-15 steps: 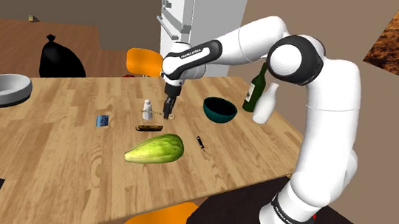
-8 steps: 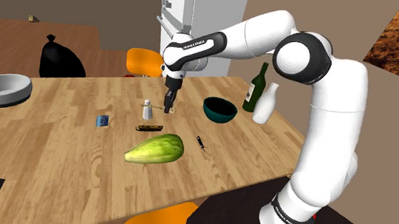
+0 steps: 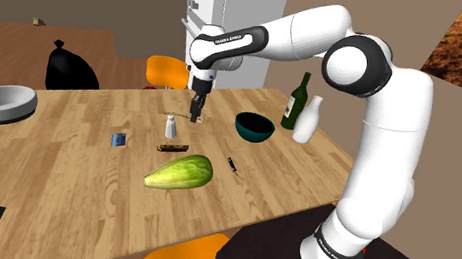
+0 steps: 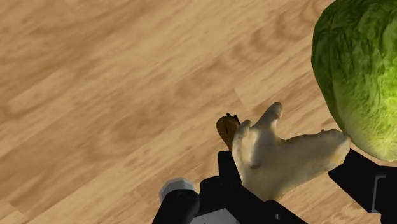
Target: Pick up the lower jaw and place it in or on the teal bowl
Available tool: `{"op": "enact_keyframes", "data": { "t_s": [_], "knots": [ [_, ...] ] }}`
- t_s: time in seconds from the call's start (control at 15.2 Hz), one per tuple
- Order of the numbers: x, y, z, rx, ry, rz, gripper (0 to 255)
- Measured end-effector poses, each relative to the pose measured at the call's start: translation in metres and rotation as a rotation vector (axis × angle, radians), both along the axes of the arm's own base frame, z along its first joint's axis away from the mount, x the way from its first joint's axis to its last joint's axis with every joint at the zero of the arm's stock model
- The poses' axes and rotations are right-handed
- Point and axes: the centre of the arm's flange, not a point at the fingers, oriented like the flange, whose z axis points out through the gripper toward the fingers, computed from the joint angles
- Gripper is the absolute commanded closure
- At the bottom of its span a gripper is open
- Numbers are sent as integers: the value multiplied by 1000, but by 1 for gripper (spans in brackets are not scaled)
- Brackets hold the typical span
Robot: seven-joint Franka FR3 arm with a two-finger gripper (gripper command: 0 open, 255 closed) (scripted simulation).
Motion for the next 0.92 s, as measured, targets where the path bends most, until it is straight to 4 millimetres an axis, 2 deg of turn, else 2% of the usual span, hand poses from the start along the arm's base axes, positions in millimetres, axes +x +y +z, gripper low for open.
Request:
{"op": "enact_keyframes", "data": {
  "t_s": [0.4, 0.46, 0.66, 0.92],
  "knots": [
    [-1, 1, 31, 0, 0, 0, 255],
    [-3, -5, 32, 0, 0, 0, 255],
    [-17, -33, 37, 0, 0, -1, 255],
    [-36, -85, 38, 0, 1, -1, 255]
  ]
}}
